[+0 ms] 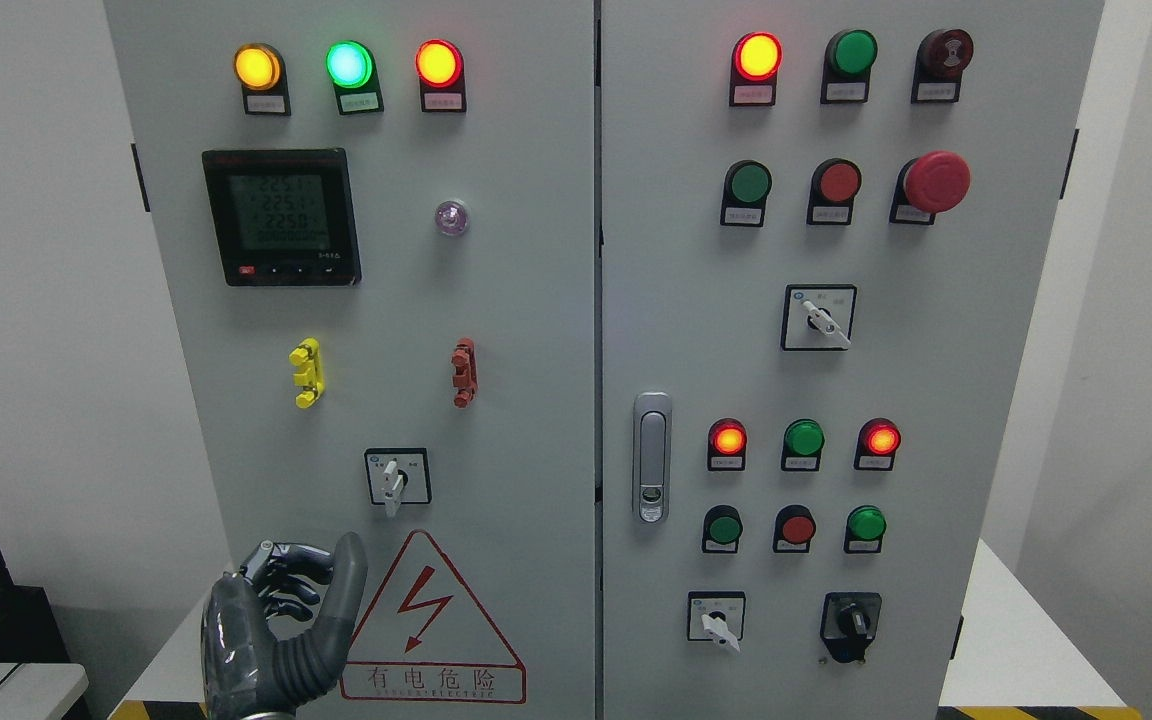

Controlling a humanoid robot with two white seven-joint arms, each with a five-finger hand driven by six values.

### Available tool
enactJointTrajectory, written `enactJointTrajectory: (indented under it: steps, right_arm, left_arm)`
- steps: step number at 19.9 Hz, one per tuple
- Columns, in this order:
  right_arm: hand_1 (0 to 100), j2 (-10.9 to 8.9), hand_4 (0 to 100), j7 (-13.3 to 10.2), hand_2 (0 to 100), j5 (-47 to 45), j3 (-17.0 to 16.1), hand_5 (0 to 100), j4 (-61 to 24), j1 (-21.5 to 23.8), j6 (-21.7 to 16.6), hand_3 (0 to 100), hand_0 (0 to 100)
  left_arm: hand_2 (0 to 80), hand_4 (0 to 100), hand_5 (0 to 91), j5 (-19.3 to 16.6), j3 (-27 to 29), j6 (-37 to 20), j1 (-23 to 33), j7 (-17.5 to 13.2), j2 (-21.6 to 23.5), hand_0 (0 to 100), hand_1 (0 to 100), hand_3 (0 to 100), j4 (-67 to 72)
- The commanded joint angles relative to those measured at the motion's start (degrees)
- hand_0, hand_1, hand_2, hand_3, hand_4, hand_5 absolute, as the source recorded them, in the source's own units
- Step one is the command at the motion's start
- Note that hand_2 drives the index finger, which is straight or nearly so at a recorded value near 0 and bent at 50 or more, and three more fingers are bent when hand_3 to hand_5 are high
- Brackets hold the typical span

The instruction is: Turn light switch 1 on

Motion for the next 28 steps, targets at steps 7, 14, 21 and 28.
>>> enactJointTrajectory:
  steps: [7,14,21,28]
  right_arm:
    - [39,-0.02,0,0.0,0,-1.4,1.0,0,0.0,0.0,0.0,0,12]
    - [39,-0.02,0,0.0,0,-1.4,1.0,0,0.0,0.0,0.0,0,12]
    - [39,-0.02,0,0.0,0,-1.4,1.0,0,0.0,0.0,0.0,0,12]
    - [39,-0.02,0,0.0,0,-1.4,1.0,0,0.0,0.0,0.0,0,12]
  left_arm:
    - [54.6,76,67.0,0.0,-2.4,3.6,-3.7,2.2,-1.7,17,50,70,2.4]
    - [53.0,76,66.7,0.4,-3.3,3.8,-3.7,3.3,-1.9,14,54,69,2.7]
    - [52.1,75,65.4,0.7,-3.2,3.8,-3.8,3.3,-2.4,12,55,69,4.1]
    - [50.2,74,63.5,2.8,-2.8,3.7,-4.6,3.3,-2.4,12,56,68,5.2]
